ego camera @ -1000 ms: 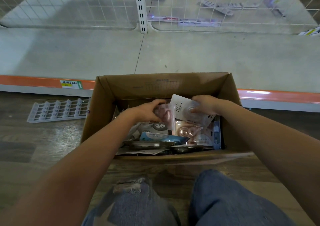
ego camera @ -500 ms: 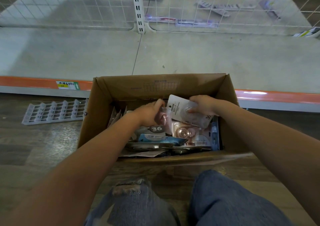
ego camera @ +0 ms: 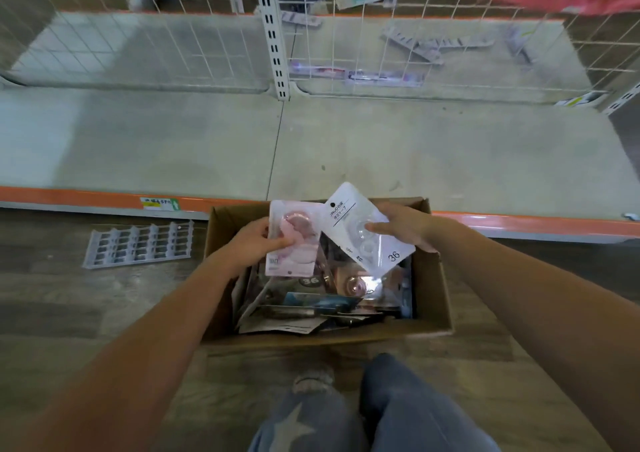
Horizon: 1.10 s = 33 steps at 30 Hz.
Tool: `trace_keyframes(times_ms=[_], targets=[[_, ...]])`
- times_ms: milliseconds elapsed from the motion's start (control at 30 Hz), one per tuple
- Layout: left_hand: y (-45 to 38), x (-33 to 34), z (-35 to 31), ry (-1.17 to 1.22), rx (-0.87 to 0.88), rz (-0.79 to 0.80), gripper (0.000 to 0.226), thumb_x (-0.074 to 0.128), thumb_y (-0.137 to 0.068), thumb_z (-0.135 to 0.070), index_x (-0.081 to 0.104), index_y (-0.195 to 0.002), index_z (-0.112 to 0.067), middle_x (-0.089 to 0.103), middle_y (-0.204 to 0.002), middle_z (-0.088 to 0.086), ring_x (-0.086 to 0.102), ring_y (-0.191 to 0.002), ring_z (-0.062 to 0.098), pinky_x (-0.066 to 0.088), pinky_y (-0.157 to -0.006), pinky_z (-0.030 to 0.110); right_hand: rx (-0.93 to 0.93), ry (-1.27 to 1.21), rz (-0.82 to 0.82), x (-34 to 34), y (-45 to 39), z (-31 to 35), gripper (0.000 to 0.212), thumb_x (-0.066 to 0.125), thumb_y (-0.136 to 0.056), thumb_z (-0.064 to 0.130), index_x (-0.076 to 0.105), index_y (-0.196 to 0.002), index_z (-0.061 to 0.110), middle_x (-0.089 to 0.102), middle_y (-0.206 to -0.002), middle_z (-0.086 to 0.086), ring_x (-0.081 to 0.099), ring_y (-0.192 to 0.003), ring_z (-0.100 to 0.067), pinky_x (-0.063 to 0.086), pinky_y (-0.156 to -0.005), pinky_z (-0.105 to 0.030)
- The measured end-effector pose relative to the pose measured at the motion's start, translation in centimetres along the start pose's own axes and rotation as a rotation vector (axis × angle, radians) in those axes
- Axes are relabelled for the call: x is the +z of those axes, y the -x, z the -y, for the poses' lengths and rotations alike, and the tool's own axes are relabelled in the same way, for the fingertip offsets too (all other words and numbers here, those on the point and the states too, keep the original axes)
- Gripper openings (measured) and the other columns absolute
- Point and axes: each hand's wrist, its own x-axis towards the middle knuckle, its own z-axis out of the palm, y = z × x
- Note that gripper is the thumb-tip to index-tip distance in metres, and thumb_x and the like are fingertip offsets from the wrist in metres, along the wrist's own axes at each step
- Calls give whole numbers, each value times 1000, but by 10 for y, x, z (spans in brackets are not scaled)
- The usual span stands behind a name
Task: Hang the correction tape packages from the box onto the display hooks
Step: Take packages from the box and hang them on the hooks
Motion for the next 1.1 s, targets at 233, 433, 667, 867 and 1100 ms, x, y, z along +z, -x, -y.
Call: trace_keyframes(times_ms=[233, 433, 667, 867, 1100], targets=[[82, -35, -106, 451, -114, 16, 26, 55, -95, -18, 60, -119, -9, 68, -111, 11, 65, -102, 28, 55, -85, 39, -25, -287, -41, -36, 103, 84, 13, 58, -93, 24, 59, -105, 21, 65, -116, -8, 62, -105, -31, 48, -96, -48], [161, -53, -216, 568, -130, 22, 21, 56, -92, -9, 61, -112, -12, 67, -91, 2, 63, -78, 15, 52, -66, 28, 15, -490, -30, -64, 203, 154, 16, 58, -93, 19, 59, -107, 12, 66, -114, -12, 63, -105, -32, 49, -94, -48], [249, -84, -343, 389, -14, 78, 13, 53, -94, -6, 60, -104, -8, 66, -70, -4, 62, -73, 13, 52, -79, 29, -43, -489, -58, -111, 314, 249, 24, 64, -90, 21, 61, -111, 9, 68, -113, -12, 65, -103, -33, 51, -92, -50], [305, -111, -443, 380, 140, 68, 25, 58, -91, -7, 59, -116, -4, 70, -76, -3, 64, -66, 10, 51, -65, 26, -201, -573, -174, -138, 396, 309, 22, 60, -92, 20, 65, -110, 9, 70, -112, -8, 65, -104, -27, 48, -97, -45], [347, -134, -520, 402, 259, 158, 42, 65, -78, -10, 58, -120, -9, 69, -94, 5, 64, -76, 15, 50, -63, 27, -360, -624, -218, -164, 469, 357, 21, 52, -94, 5, 64, -111, 7, 71, -107, -9, 67, -91, -21, 54, -75, -27]])
